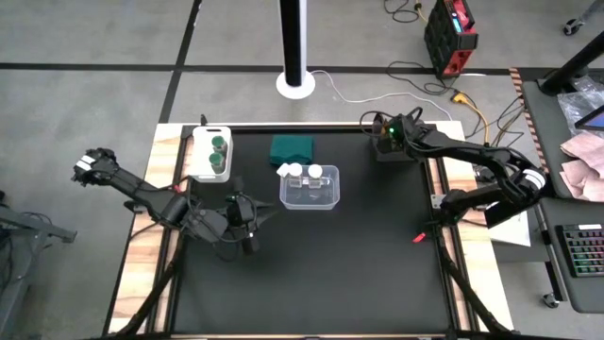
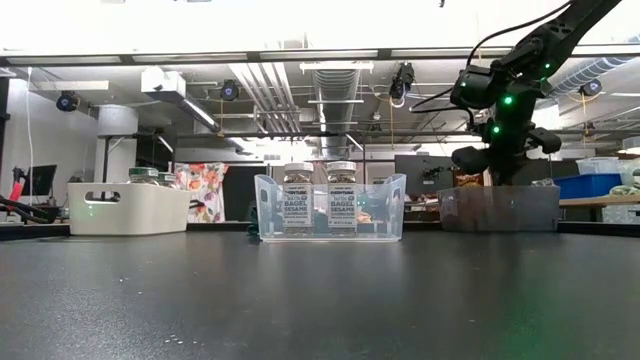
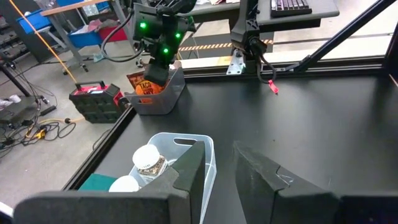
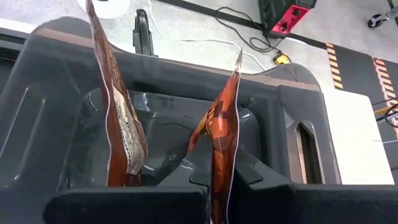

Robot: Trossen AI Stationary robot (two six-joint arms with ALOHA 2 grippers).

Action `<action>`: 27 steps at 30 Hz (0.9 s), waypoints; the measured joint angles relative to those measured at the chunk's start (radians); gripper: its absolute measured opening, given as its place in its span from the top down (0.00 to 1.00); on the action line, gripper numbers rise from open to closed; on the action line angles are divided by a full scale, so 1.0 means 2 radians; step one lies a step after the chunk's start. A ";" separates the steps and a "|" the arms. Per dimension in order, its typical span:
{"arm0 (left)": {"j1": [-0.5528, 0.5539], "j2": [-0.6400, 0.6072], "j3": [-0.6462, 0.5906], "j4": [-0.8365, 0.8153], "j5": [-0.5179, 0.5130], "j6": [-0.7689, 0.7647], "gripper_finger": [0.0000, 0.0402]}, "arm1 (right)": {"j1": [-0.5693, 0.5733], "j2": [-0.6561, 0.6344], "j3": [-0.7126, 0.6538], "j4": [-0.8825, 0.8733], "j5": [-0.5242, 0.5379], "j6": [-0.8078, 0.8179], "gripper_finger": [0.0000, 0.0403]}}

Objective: Sort spices by type
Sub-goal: Put the spice pack into the black bin

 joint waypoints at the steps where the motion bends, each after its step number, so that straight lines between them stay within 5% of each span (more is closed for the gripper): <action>1: 0.000 0.000 0.000 0.000 0.000 0.000 0.84 | 0.000 0.000 0.000 0.000 0.000 -0.001 0.98; 12: 0.000 0.000 0.000 0.000 0.000 0.000 0.84 | 0.000 0.000 0.000 0.000 -0.002 -0.001 0.93; 27: 0.000 0.000 0.000 0.000 0.000 -0.004 0.84 | 0.000 -0.001 0.003 0.000 0.003 0.003 0.73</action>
